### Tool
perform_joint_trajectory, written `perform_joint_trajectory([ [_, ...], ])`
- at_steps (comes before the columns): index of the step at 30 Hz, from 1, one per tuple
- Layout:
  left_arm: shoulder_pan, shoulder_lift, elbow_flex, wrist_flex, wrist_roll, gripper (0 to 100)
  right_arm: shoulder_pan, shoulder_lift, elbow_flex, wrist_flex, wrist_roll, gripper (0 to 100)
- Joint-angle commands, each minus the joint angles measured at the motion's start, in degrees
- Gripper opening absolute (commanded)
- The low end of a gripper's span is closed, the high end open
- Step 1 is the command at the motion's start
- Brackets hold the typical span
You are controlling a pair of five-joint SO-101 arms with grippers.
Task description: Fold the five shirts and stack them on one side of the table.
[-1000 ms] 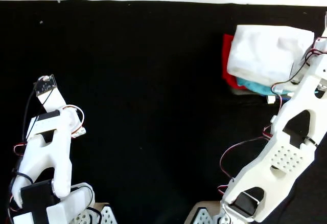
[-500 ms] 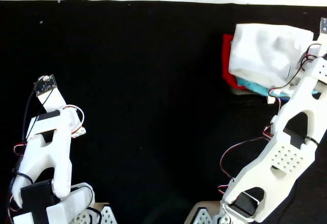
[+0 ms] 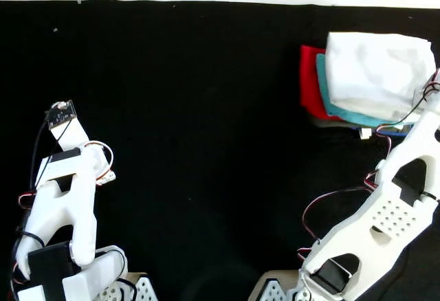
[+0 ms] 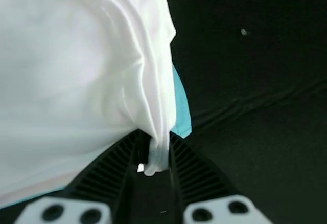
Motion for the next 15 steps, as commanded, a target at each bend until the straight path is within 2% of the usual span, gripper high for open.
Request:
perform_joint_trajectory([
  [1, -0.2, -0.4, -0.1, -1.8, -0.3, 4, 0.5, -4.4, -0.1, 0.9, 0.8, 0.5],
  [4, -0.2, -0.4, -0.1, -1.8, -0.3, 4, -0.7, -4.6, -0.1, 4.3, 0.7, 2.7],
  [9, -0.2, -0.4, -0.1, -1.8, -0.3, 4, -1.6, -6.2, -7.1, 10.9, 0.6, 17.6],
  [15, -0.2, -0.4, -0.1, -1.8, -0.3, 4, -2.6, -9.5, -20.7, 15.6, -6.3, 19.0],
])
